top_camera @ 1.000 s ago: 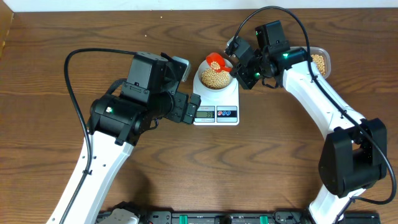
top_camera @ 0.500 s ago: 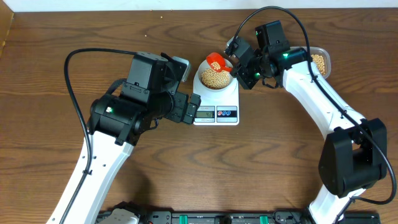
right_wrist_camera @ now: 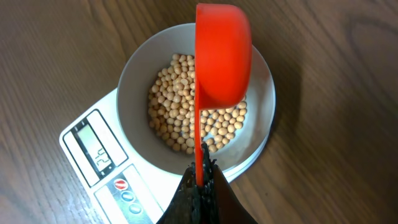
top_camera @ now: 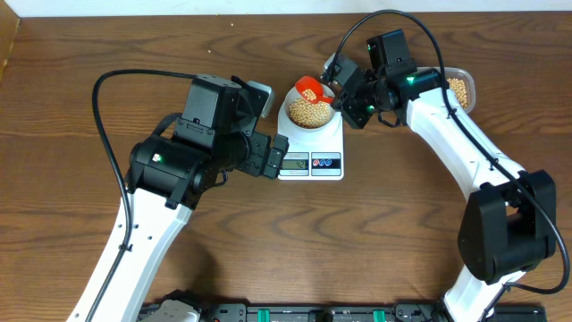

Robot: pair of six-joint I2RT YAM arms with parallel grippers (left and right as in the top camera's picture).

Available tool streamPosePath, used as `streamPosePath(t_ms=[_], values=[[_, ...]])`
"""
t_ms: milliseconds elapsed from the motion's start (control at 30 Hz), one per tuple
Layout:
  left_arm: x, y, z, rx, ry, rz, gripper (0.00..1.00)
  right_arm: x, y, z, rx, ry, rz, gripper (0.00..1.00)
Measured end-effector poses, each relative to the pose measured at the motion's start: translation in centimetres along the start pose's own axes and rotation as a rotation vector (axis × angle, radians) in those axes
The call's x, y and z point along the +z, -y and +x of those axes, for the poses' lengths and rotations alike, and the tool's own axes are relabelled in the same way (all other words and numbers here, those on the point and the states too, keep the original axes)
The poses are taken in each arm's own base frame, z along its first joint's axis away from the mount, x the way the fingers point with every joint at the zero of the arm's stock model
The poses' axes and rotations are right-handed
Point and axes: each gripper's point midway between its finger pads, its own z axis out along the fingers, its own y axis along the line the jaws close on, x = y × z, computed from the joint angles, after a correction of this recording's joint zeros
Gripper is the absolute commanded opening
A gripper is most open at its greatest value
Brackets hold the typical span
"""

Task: Scoop item into bowl and weigh 50g on scale
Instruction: 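Tilt the scoop to pour soybeans into the bowl, then return the scoop right to the soybean tub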

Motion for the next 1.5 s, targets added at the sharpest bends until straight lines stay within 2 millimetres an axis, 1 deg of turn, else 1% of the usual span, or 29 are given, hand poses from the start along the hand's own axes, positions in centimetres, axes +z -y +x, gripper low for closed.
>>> streamPosePath(t_ms=[300, 467, 700, 967, 1300, 1500], values=[[0.0, 0.0, 0.0, 0.0, 0.0, 0.0, 0.98, 0.0, 0.7, 0.3, -0.125, -0.03, 0.05, 0.01], [0.0, 0.0, 0.0, 0.0, 0.0, 0.0, 0.98, 0.3, 0.5, 0.0, -0.21, -0.035, 0.062, 0.01], [0.0, 0.0, 0.0, 0.0, 0.0, 0.0, 0.98, 0.3, 0.6, -0.2, -0.249, -0.036, 0.074, 0.01], [0.0, 0.0, 0.0, 0.0, 0.0, 0.0, 0.98, 0.2, 1.1, -0.9, -0.284, -0.013, 0.098, 0.01], [0.0, 0.0, 0.0, 0.0, 0.0, 0.0, 0.98, -0.9, 1.0, -1.6, -0.298, 0.006, 0.118, 0.01], [0.0, 0.0, 0.0, 0.0, 0.0, 0.0, 0.98, -2.0, 0.9, -2.4, -0.305, 0.032, 0.132, 0.01]])
